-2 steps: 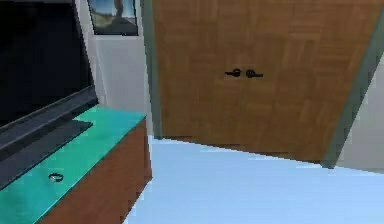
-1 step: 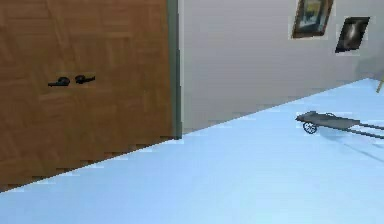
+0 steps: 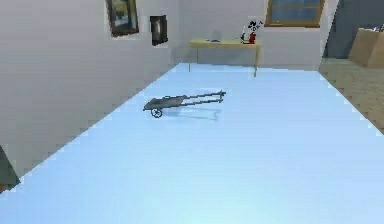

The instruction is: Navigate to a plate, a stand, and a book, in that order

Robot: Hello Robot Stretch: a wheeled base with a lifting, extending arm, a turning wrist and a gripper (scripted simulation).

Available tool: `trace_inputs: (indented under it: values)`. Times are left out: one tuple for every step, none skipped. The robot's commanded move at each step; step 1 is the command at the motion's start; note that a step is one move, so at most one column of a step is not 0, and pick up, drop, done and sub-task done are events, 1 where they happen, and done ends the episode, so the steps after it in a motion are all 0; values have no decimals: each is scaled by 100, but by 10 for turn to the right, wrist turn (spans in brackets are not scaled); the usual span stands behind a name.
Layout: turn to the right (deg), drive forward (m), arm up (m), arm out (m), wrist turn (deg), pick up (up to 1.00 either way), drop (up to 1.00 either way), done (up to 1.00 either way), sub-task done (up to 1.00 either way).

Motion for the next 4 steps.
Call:
trace_inputs:
  values:
    - [360,0,0,0,0,0,0,0,0]
    - [0,100,0,0,0,0,0,0,0]
    - [0,100,0,0,0,0,0,0,0]
    - [30,0,0,0,0,0,0,0,0]
